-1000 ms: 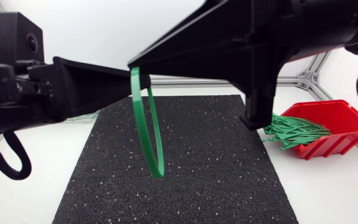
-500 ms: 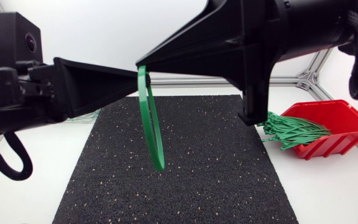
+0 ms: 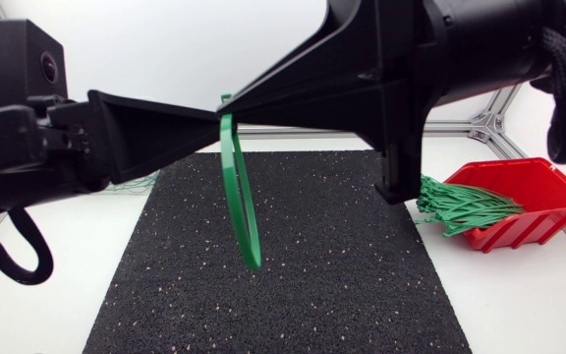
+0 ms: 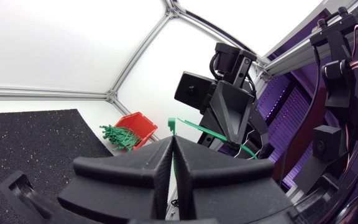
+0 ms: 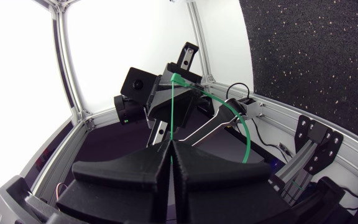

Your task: Take a green cable tie from the red box, thread the tail through the head to close it, then place it in the transparent bin on the left.

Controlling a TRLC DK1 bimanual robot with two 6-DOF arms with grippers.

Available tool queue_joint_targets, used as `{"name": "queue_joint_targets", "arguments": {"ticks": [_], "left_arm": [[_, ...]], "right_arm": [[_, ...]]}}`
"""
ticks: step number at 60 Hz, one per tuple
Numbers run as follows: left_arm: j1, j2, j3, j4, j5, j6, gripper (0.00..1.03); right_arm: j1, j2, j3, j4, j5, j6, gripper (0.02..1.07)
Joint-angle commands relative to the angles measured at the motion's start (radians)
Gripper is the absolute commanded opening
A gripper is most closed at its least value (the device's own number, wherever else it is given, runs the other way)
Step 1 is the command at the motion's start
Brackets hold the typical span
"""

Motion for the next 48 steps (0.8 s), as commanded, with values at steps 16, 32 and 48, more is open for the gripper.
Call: {"name": "queue_joint_targets", "arguments": {"ticks": [16, 32, 48], "left_arm": [[-0.006, -0.002, -0.009, 0.002, -0.008, 0.020, 0.05], [-0.011, 0.003, -0.008, 0.002, -0.008, 0.022, 0.05], [-0.011, 0.020, -0.003, 0.002, -0.008, 0.028, 0.05]], "right_arm": [[0.006, 0.022, -0.022, 0.016, -0.006, 0.035, 0.08], [0.018, 0.025, -0.022, 0.026, -0.004, 0.035, 0.08], [0.023, 0.023, -0.022, 0.027, -0.003, 0.033, 0.08]]}}
